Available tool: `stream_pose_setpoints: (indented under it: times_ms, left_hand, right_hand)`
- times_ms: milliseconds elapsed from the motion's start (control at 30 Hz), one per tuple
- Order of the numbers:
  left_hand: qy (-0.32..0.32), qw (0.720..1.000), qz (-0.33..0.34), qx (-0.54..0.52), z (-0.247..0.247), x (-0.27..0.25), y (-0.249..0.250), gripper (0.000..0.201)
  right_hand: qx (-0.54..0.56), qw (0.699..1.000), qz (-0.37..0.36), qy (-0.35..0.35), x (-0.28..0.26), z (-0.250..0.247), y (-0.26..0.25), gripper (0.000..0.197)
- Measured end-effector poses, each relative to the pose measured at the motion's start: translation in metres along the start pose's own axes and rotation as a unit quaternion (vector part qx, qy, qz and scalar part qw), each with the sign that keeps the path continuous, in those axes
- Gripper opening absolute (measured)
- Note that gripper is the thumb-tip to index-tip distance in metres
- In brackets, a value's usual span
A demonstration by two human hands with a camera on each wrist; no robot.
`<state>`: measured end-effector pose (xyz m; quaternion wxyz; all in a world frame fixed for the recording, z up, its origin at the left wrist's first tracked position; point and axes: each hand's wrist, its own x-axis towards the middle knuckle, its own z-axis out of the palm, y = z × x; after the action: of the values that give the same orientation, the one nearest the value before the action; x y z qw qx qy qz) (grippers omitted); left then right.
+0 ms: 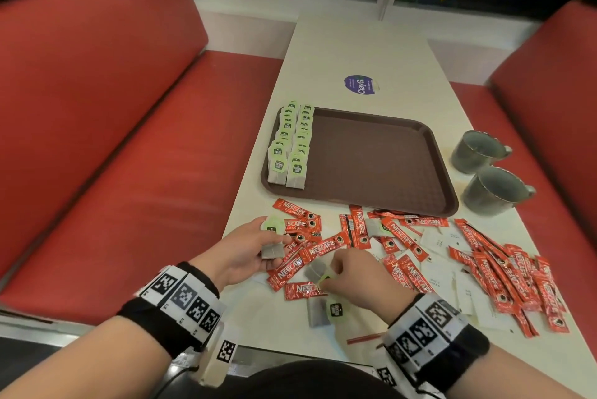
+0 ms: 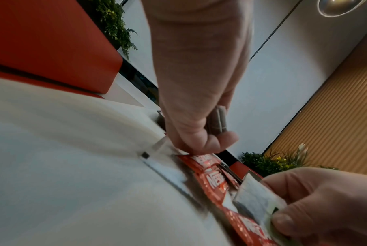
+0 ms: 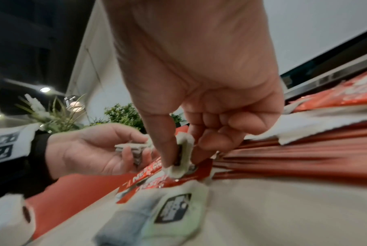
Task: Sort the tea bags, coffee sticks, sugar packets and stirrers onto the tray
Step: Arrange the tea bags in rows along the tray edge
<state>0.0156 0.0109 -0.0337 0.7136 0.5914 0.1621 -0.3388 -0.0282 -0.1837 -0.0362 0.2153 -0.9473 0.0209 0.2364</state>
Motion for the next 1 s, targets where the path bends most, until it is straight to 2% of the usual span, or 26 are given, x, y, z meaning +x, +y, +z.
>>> stream_pose_setpoints:
  times_ms: [167, 333, 400, 500, 533, 633, 700, 767, 867, 1000]
  left_hand:
    - [-0.002, 1.0, -0.003, 0.0, -0.001, -0.001, 0.003, 0.031]
    - [-0.033, 0.999, -0.01, 0.001, -0.004, 0.003, 0.01, 0.06]
    - [-0.071, 0.997, -0.013, 0.011, -0.001, 0.004, 0.014, 0.053]
    - [-0.121, 0.992, -0.019, 0.009, 0.012, 0.002, 0.021, 0.02]
    - [-0.139, 0.99, -0.022, 0.014, 0.016, 0.002, 0.022, 0.015]
    - [-0.207, 0.978, -0.034, 0.014, 0.023, 0.004, 0.024, 0.032]
    - [-0.239, 0.97, -0.037, -0.011, 0.022, 0.004, 0.025, 0.033]
    - [-0.241, 0.97, -0.018, -0.027, 0.019, 0.007, 0.025, 0.027]
    - [-0.209, 0.977, 0.028, -0.029, 0.015, 0.015, 0.025, 0.036]
    - [-0.161, 0.985, 0.053, -0.029, 0.011, 0.024, 0.031, 0.04]
  right_hand:
    - [0.166, 0.986, 0.022, 0.01, -0.006, -0.013, 0.014, 0.017]
    - [0.291, 0.957, -0.012, 0.008, -0.018, -0.035, 0.02, 0.012]
    - [0.329, 0.943, -0.047, -0.012, -0.018, -0.045, 0.016, 0.01]
    - [0.342, 0.933, -0.098, -0.059, -0.015, -0.057, 0.001, 0.009]
    - [0.338, 0.932, -0.108, -0.066, -0.012, -0.059, -0.005, 0.009]
    - [0.331, 0.936, -0.116, -0.041, 0.001, -0.061, -0.019, 0.014]
    - [0.331, 0.936, -0.117, -0.023, 0.01, -0.058, -0.024, 0.017]
    - [0.325, 0.939, -0.108, 0.01, 0.02, -0.054, -0.029, 0.02]
    - [0.353, 0.93, -0.069, 0.078, 0.032, -0.047, -0.036, 0.025]
    - [0.403, 0.91, -0.041, 0.094, 0.046, -0.044, -0.04, 0.017]
